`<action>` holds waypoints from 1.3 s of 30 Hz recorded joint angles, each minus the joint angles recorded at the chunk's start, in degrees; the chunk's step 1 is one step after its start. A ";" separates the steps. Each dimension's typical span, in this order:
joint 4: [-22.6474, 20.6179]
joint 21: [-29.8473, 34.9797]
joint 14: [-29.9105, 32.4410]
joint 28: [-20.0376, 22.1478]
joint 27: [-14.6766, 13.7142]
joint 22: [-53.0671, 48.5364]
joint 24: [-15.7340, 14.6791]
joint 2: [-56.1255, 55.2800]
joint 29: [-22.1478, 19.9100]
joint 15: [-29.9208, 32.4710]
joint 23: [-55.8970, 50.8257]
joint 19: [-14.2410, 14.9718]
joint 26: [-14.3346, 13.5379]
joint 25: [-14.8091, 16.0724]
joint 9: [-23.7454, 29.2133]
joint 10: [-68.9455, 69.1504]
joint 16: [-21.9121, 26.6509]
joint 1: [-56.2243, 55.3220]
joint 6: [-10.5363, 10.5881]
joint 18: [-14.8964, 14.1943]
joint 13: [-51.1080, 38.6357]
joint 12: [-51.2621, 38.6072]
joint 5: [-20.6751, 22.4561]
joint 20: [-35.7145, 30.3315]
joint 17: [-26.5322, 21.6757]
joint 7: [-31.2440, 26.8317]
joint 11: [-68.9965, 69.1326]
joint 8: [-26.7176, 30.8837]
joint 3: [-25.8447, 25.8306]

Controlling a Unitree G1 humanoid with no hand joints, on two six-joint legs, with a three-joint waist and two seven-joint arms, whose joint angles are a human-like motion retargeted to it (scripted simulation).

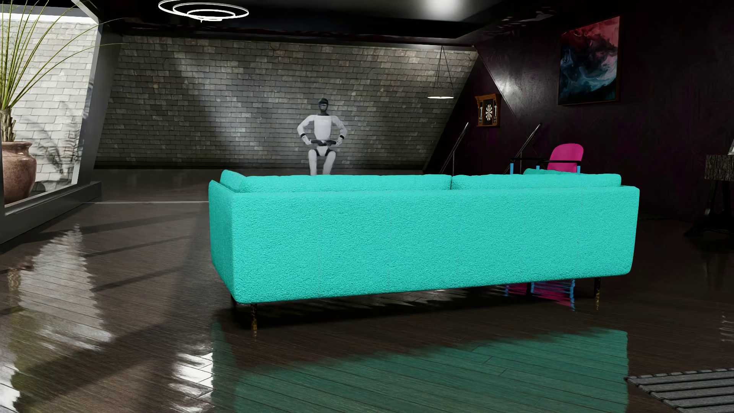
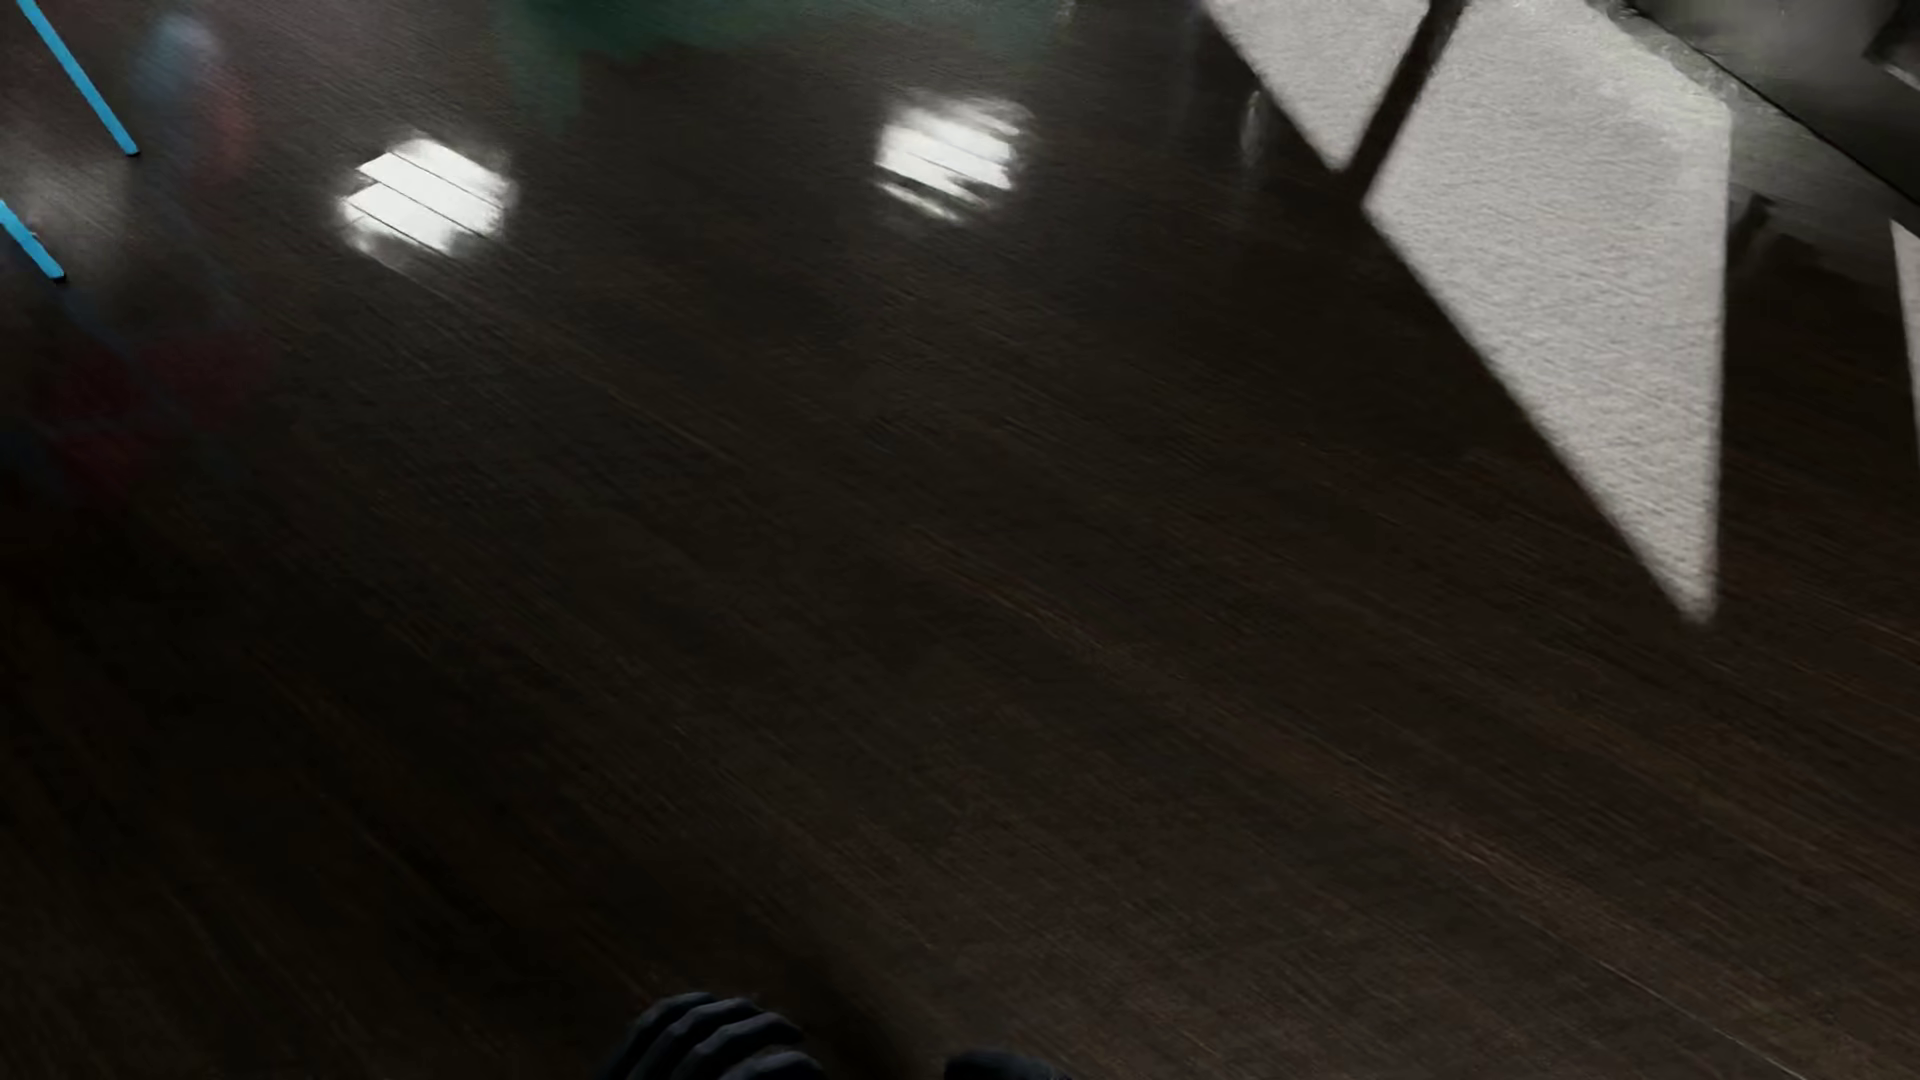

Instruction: Walk towards the sofa

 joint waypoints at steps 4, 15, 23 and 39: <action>12.89 -1.38 13.23 0.11 -0.55 -0.30 -2.69 3.62 0.17 -8.56 -0.57 -1.77 -1.21 0.15 0.19 30.04 5.33 -19.13 3.91 -0.40 -1.07 -3.31 -1.24 -5.41 1.86 21.76 4.44 -12.47 -5.17; 27.89 1.48 -2.10 0.11 -1.30 -5.16 2.77 17.94 1.09 -20.05 0.90 -0.83 1.52 5.56 0.96 -14.70 0.36 -38.99 6.14 9.50 0.70 1.32 1.12 2.65 0.60 27.84 2.25 -10.85 -0.82; 23.27 -4.98 0.63 0.10 -1.69 -5.75 4.61 25.34 5.94 -7.32 -0.35 1.00 -0.84 6.67 -0.52 -15.59 -1.20 -29.28 1.56 12.40 6.87 -0.95 -5.84 2.34 -0.69 31.77 9.00 -5.17 0.01; 14.83 -11.47 -18.50 0.05 0.02 -3.27 0.86 -11.24 5.88 -0.91 -2.78 0.57 -0.92 3.95 0.04 -18.10 -2.82 -3.97 -2.99 14.46 8.97 -0.61 -9.38 -0.93 -1.65 40.01 4.72 -9.27 -1.75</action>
